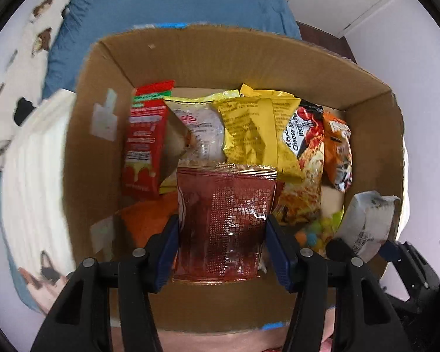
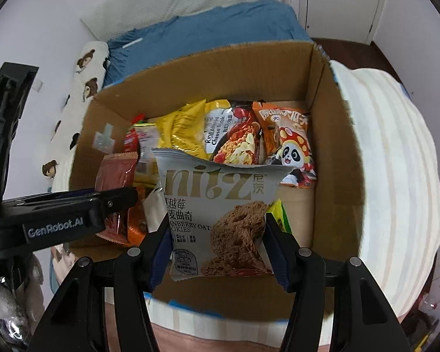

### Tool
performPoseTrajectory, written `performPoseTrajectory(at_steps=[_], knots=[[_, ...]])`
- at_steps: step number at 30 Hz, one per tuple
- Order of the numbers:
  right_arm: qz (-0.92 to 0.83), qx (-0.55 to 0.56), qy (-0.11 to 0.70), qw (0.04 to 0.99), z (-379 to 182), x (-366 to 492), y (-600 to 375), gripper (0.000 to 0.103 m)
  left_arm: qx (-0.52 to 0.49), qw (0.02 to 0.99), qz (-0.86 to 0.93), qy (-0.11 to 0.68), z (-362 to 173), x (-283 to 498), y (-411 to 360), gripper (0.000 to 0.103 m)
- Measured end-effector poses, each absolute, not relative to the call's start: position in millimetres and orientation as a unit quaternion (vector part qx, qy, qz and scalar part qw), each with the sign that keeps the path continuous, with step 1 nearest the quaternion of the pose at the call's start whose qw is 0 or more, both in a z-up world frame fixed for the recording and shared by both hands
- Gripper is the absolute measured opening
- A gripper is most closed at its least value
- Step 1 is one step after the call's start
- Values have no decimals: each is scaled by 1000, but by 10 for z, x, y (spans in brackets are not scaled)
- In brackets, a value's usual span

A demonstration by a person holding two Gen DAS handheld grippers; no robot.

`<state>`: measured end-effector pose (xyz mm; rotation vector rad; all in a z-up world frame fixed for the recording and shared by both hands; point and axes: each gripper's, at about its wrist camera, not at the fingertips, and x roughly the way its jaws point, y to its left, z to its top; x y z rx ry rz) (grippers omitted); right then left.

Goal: Organize snacks
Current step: 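Carry the brown packet and nitz cookie pack into the box and open both tools, then withdraw both tools from the box toward the last snacks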

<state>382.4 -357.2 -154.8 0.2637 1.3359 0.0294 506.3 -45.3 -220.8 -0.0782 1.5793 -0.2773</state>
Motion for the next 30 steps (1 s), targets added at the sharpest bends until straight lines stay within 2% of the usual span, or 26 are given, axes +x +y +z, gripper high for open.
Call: performPoseTrajectory(at_steps=[5, 7, 9, 10, 20, 30], knots=[[16, 111, 629, 770, -1753, 3979, -3524, 61, -45, 671, -128, 729, -2437, 5174, -438, 54], [20, 115, 634, 764, -1810, 4052, -3513, 63, -48, 670, -124, 730, -2464, 5192, -410, 62], [19, 105, 650, 753, -1890, 4102, -3491, 78, -47, 673, -126, 728, -2469, 5194, -380, 87], [18, 106, 652, 750, -1919, 4116, -3496, 88, -44, 674, -123, 727, -2463, 5195, -367, 88], [0, 92, 653, 751, -1880, 4061, -3513, 97, -47, 702, -114, 702, -2196, 5087, -191, 90], [-23, 79, 604, 793, -1429, 3613, -3568, 97, -20, 794, -94, 601, -1513, 4483, -87, 90]])
